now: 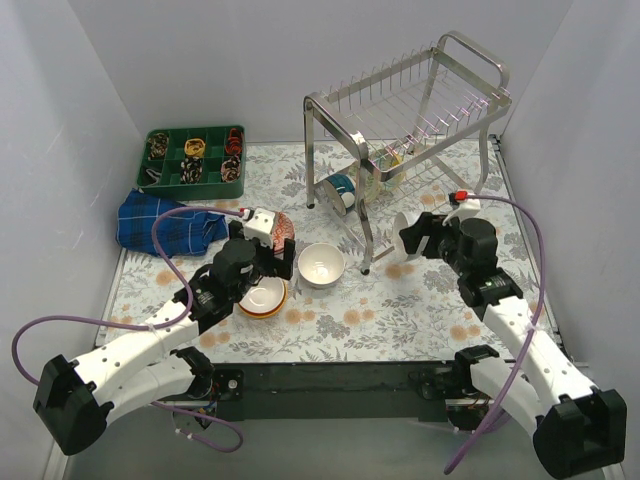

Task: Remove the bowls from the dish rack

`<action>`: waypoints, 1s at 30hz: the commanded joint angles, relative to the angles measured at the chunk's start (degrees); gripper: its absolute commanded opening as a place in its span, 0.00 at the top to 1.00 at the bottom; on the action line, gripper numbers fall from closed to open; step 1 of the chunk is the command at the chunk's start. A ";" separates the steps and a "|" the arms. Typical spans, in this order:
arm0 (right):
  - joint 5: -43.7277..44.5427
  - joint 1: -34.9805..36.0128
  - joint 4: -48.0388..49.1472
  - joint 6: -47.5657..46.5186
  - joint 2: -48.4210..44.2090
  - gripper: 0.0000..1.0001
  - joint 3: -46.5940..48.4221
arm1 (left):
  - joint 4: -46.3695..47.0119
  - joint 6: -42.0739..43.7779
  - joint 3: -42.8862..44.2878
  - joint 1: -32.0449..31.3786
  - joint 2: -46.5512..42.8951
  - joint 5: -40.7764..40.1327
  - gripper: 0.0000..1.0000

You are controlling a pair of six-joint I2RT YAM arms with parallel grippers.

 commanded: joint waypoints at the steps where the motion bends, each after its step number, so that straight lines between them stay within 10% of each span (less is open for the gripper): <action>1: -6.14 -0.03 0.72 7.73 -7.83 0.90 -2.53 | -0.03 -7.06 2.96 0.16 0.37 8.07 0.02; 8: -16.49 -0.12 0.90 18.27 -17.25 0.91 -9.21 | 3.57 -19.89 2.70 -2.99 5.20 15.90 0.02; 30: -33.30 -0.03 11.53 29.80 -23.50 0.90 -19.59 | 20.71 -27.47 9.37 -22.25 28.49 -0.18 0.22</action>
